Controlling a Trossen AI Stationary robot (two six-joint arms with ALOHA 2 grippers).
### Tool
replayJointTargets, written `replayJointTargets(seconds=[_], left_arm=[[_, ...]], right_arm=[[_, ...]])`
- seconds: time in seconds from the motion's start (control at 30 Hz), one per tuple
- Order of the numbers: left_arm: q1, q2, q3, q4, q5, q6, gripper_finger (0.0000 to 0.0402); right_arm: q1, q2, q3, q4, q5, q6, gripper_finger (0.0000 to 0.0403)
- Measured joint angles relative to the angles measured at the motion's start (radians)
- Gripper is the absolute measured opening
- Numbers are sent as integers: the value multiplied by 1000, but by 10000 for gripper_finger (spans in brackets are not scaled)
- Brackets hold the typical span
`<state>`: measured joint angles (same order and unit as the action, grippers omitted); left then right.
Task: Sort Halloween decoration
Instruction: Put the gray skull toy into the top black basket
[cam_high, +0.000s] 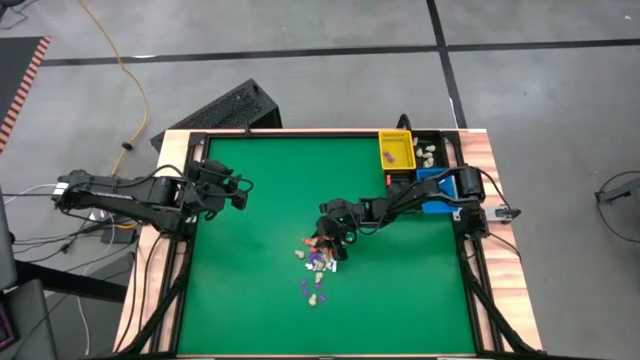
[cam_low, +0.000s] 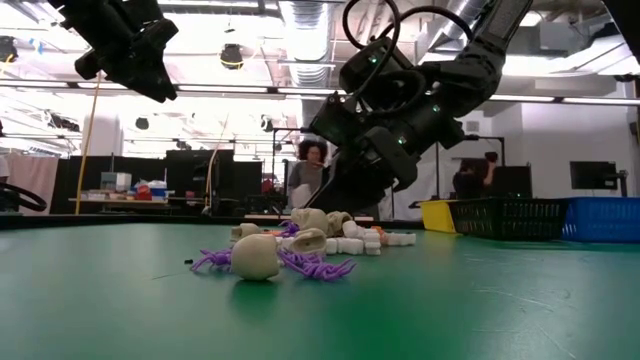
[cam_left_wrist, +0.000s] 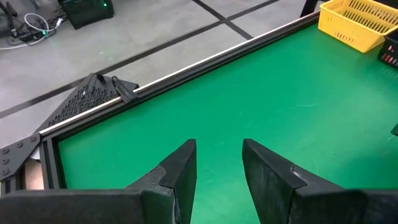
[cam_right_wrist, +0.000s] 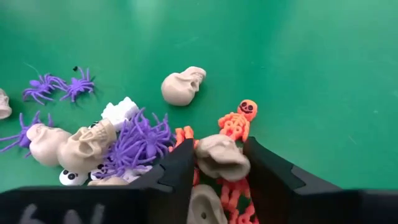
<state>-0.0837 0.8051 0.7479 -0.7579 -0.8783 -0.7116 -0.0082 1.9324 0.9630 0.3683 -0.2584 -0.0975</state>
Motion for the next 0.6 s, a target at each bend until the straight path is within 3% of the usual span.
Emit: replayJointTargets(seconds=[0.2, 0.6], left_arm=[[0, 0, 0, 0, 0, 0, 121], [0, 0, 0, -1, 3, 0, 121]], right_arm=[[0, 0, 0, 1, 0, 2, 104], [-34, -31, -2, 12, -1, 11, 97]])
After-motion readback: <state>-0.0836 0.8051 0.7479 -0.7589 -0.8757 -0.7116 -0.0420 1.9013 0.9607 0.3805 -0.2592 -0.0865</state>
